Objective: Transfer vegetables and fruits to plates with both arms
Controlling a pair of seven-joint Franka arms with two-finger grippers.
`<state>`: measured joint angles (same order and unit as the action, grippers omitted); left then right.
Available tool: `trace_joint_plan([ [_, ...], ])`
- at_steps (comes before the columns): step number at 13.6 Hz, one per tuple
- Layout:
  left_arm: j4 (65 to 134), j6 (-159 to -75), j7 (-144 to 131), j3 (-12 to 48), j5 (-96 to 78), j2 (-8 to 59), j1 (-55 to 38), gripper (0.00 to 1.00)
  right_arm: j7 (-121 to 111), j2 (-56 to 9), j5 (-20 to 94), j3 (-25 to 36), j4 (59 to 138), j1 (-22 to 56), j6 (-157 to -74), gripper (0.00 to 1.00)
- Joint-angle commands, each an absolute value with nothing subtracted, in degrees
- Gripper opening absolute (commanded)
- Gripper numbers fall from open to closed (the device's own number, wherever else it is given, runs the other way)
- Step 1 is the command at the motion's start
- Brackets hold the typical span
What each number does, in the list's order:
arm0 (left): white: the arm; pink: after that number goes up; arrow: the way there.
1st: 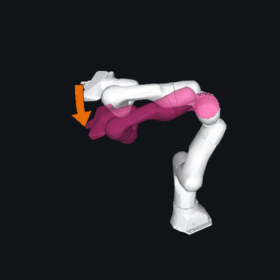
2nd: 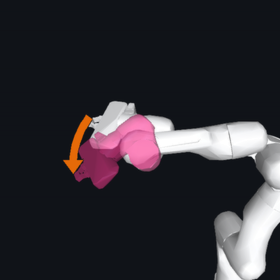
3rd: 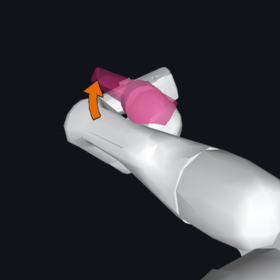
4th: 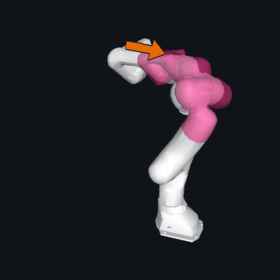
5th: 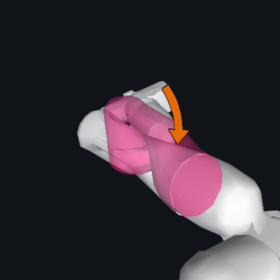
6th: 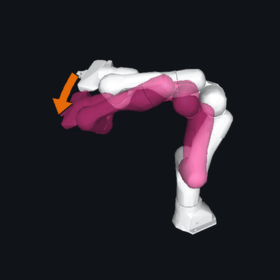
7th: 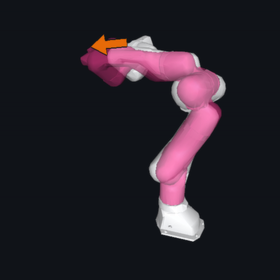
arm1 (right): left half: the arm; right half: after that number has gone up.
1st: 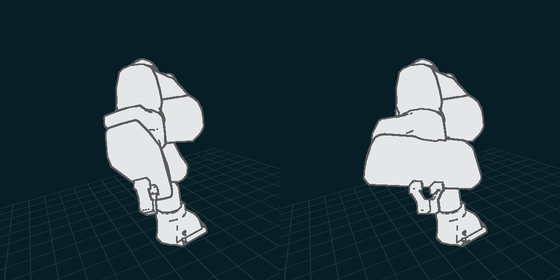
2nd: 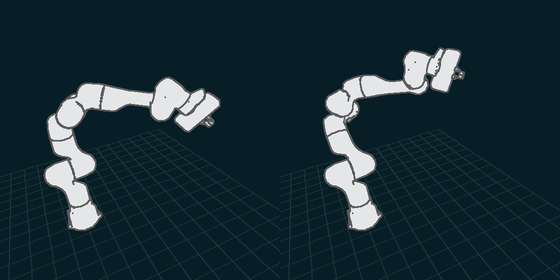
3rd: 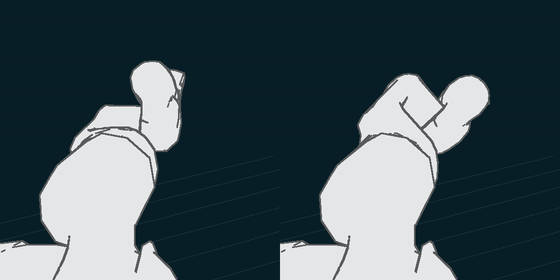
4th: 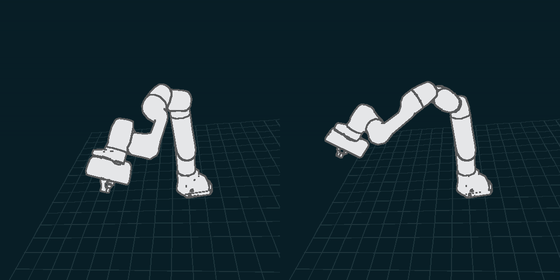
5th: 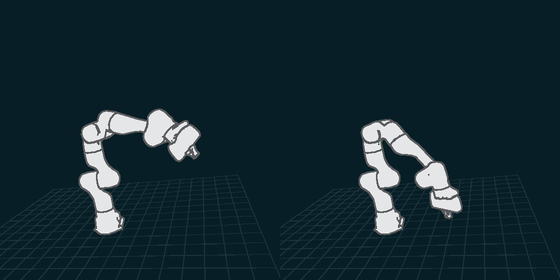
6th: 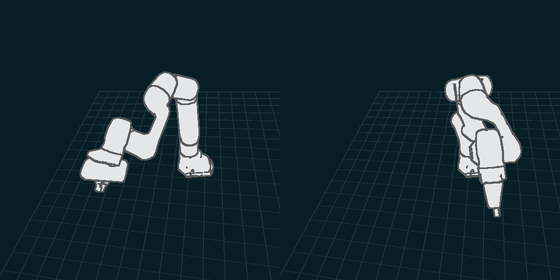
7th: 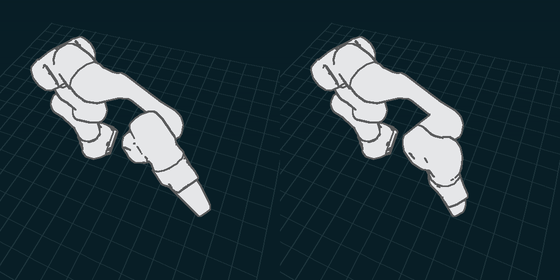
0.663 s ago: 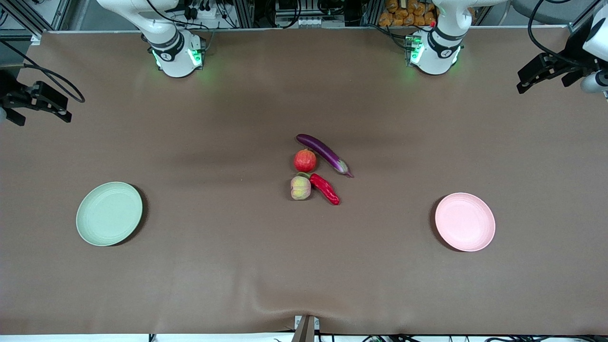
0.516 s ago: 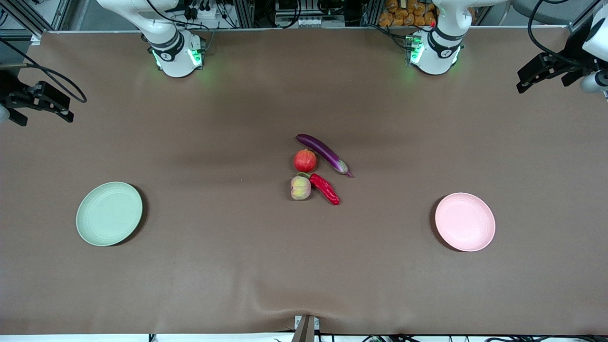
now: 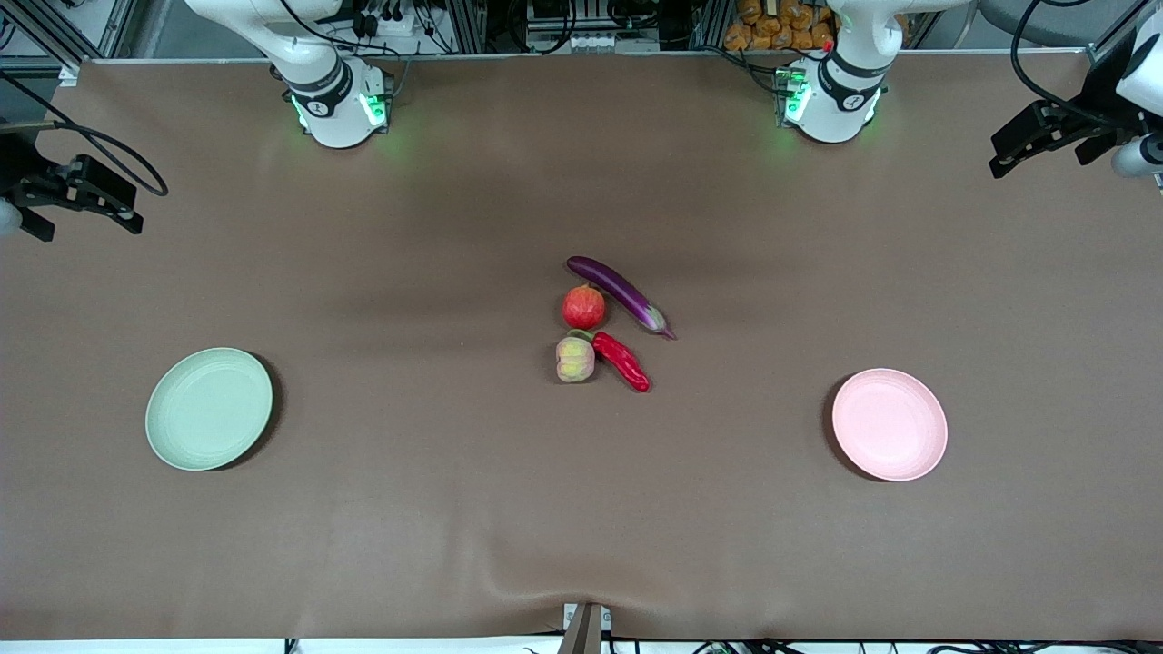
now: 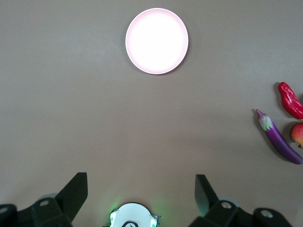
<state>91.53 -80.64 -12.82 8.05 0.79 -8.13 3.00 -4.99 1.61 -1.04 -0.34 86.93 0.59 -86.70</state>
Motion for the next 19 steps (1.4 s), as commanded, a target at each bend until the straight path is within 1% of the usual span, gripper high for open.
trace_joint_plan([
  [1,90.9,-79.6,-11.2,8.2,0.4,-7.6,2.8,1.00,-5.1,2.6,-1.2,-0.9,87.9,0.1,-86.8,1.00],
  [10,91.5,-80.2,-12.4,8.8,-2.2,-6.7,2.3,1.00,-5.0,2.5,-1.2,-0.9,88.1,-0.3,-86.7,1.00],
  [12,93.3,-80.1,-15.1,11.8,-2.3,-6.2,2.2,1.00,-4.9,2.5,-1.2,-0.9,88.2,-0.4,-86.3,1.00],
  [14,95.3,-81.6,-22.1,16.3,-2.3,-6.0,2.3,1.00,-5.0,2.5,-1.2,-0.9,88.2,-0.4,-86.1,1.00],
  [17,96.1,-84.1,-28.5,20.2,-4.6,-1.9,2.1,1.00,-4.9,2.5,-1.2,-0.8,88.2,-0.4,-86.0,1.00],
  [19,98.5,-88.7,-32.9,23.1,-4.8,-0.5,2.1,1.00,-5.0,2.5,-1.2,-0.8,88.2,-0.4,-86.0,1.00],
])
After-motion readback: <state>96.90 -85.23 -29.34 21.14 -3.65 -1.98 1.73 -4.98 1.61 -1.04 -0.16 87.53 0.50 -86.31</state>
